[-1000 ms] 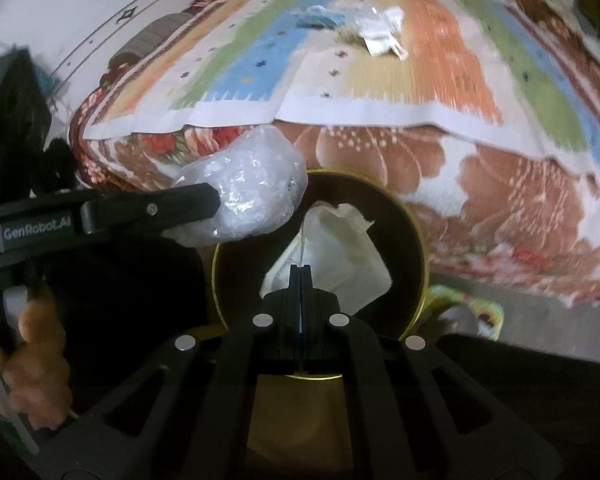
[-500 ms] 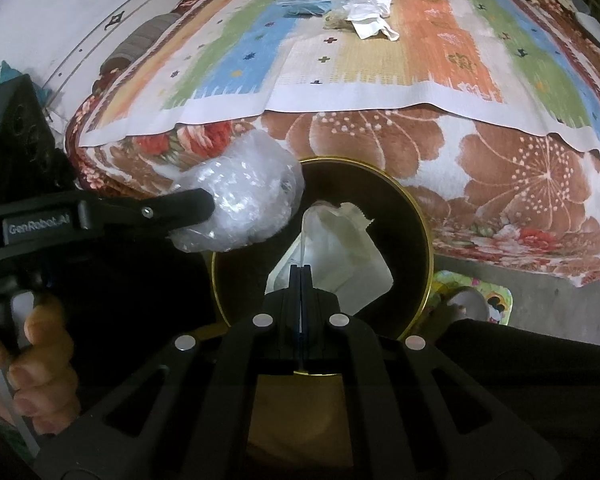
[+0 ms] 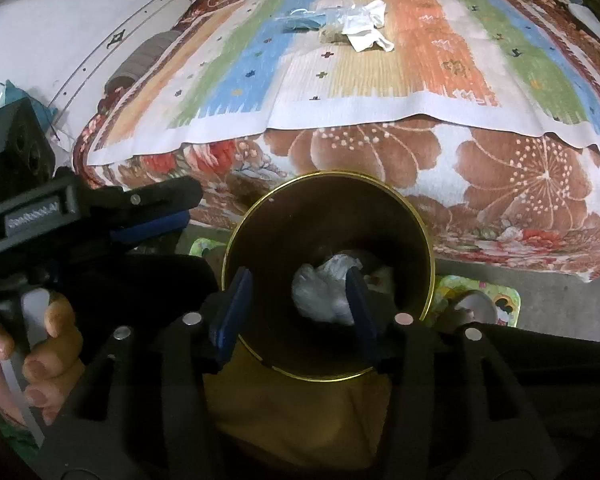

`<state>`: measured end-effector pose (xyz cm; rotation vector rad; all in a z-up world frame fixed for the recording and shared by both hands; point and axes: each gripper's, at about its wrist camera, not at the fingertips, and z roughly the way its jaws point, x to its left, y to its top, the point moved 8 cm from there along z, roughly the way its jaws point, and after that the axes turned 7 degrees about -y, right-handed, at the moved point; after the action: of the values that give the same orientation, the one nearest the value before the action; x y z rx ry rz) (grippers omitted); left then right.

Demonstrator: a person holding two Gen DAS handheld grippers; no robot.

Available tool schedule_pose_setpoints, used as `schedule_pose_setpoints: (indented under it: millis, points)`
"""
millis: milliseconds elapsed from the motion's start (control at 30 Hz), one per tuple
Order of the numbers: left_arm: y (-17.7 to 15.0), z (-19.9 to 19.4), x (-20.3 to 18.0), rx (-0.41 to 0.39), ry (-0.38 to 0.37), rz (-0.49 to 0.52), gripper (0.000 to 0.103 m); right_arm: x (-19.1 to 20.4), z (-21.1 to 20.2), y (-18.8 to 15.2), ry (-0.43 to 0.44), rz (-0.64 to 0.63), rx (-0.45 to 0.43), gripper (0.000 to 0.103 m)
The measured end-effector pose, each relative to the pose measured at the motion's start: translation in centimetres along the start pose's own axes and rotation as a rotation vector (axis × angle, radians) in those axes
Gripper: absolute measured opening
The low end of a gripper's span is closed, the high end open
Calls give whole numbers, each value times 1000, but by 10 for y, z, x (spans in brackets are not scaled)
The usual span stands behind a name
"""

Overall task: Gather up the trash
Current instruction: 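Open the left tool over the bin while the right tool releases the yellow bag, then move both open tools forward over the remaining trash on the cloth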

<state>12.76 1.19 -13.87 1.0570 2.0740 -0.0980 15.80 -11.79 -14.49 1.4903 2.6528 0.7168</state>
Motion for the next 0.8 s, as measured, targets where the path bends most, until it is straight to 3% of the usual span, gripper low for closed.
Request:
schedule_pose_setpoints:
  millis: [333,567,800]
  points:
    - [23,-21,8,-46,106,51,50,-1,-14,10,50,14,-37,58]
    - [43,-32,-7,-71,107,92,52,-8,-25,30,34,4,-78,73]
    - [69,-38,-13,-59,137,134,57,-8,-37,52,23,-39,-119,78]
